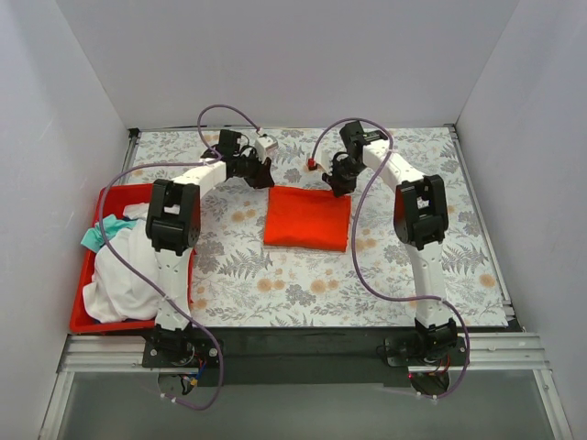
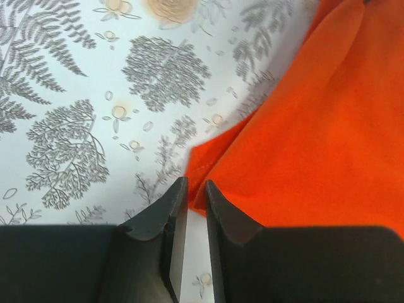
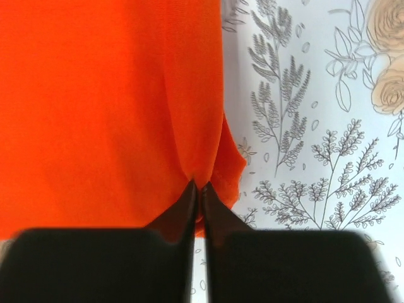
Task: Fold and stack the t-shirts
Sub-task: Fold the tshirt, then neatly place the folded tshirt to the corner
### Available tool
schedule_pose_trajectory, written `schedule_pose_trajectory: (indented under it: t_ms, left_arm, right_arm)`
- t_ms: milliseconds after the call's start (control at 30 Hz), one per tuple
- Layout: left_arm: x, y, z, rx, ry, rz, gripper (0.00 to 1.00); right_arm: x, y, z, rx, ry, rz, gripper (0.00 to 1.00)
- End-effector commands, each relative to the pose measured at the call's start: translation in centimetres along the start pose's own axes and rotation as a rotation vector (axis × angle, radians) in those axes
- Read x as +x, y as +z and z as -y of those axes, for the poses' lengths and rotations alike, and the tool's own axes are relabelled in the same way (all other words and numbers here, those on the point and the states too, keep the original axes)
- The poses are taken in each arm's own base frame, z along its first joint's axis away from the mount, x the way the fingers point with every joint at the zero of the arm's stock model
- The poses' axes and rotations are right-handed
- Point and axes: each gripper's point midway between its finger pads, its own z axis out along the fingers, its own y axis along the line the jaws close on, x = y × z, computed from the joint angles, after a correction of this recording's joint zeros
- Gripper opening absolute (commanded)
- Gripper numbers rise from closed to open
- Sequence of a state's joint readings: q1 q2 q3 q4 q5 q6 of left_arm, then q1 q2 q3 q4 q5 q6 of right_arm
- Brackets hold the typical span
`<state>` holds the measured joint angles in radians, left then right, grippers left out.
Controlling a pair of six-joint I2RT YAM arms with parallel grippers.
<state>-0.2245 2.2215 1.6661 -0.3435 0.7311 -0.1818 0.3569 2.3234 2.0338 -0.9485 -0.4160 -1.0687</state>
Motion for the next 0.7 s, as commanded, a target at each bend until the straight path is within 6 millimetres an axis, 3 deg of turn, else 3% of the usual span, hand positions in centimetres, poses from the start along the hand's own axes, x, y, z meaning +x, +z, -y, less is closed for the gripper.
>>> schedule_pose_trajectory:
  t_ms: [0, 33, 100, 167, 200, 233, 267, 300, 333, 367, 433, 467, 533, 600, 667]
  left_arm:
    - [-3.1, 0.2, -2.1, -0.064, -0.015, 0.064, 0.18]
    - [-3.4, 0.1, -2.4, -0.079, -0.025, 0.070, 0.22]
    - [-4.2, -0.4, -3.6, -0.151, -0.091, 0.079, 0.33]
    - [-6.2, -1.9, -4.6, -0.232, -0.147, 0.144, 0.41]
    - [-6.6, -3.1, -5.2, -0.266, -0.248, 0.177, 0.44]
    - [-7.6, -4.8, -4.3, -0.263, -0.297, 0.212, 0.49]
    - [-8.1, -5.7, -3.6, -0.248, -0.343, 0.238, 0.54]
    - [-8.3, -6.6, -2.2, -0.210, -0.437, 0.256, 0.57]
    - [-6.6, -6.2, 0.6, -0.120, -0.495, 0.225, 0.60]
    - [-8.0, -7.4, 3.3, -0.065, -0.493, 0.251, 0.62]
    - [-7.8, -7.7, 6.9, 0.024, -0.574, 0.253, 0.63]
    - [-6.7, -7.8, 9.6, 0.070, -0.602, 0.231, 0.64]
    - [-6.5, -8.0, 12.3, 0.135, -0.666, 0.228, 0.64]
    - [-5.6, -7.9, 15.1, 0.193, -0.689, 0.222, 0.65]
    - [-4.4, -7.0, 17.2, 0.239, -0.751, 0.188, 0.65]
  right_arm:
    - [-0.3, -1.3, 3.4, 0.113, 0.009, 0.004, 0.17]
    - [-0.6, -1.6, 4.1, 0.142, 0.008, 0.005, 0.28]
    - [-1.1, -3.0, 5.7, 0.220, 0.031, 0.016, 0.35]
    - [-2.1, -5.6, 7.4, 0.312, 0.062, 0.051, 0.51]
    - [-2.6, -6.5, 7.4, 0.326, 0.124, 0.081, 0.78]
    - [-3.4, -8.7, 7.4, 0.359, 0.148, 0.115, 0.81]
    - [-3.5, -9.4, 6.9, 0.357, 0.184, 0.131, 0.81]
    - [-4.3, -9.9, 5.8, 0.333, 0.264, 0.181, 0.81]
    - [-5.6, -11.8, 4.5, 0.331, 0.287, 0.227, 0.82]
    - [-5.2, -10.9, 2.5, 0.269, 0.351, 0.237, 0.83]
    - [-7.3, -11.7, -1.1, 0.148, 0.480, 0.342, 0.84]
    - [-6.6, -10.2, -3.2, 0.059, 0.556, 0.341, 0.85]
    - [-8.3, -10.0, -6.7, -0.101, 0.661, 0.416, 0.87]
    - [-7.8, -8.0, -10.3, -0.244, 0.759, 0.421, 0.87]
    - [-8.6, -7.3, -11.6, -0.300, 0.826, 0.462, 0.88]
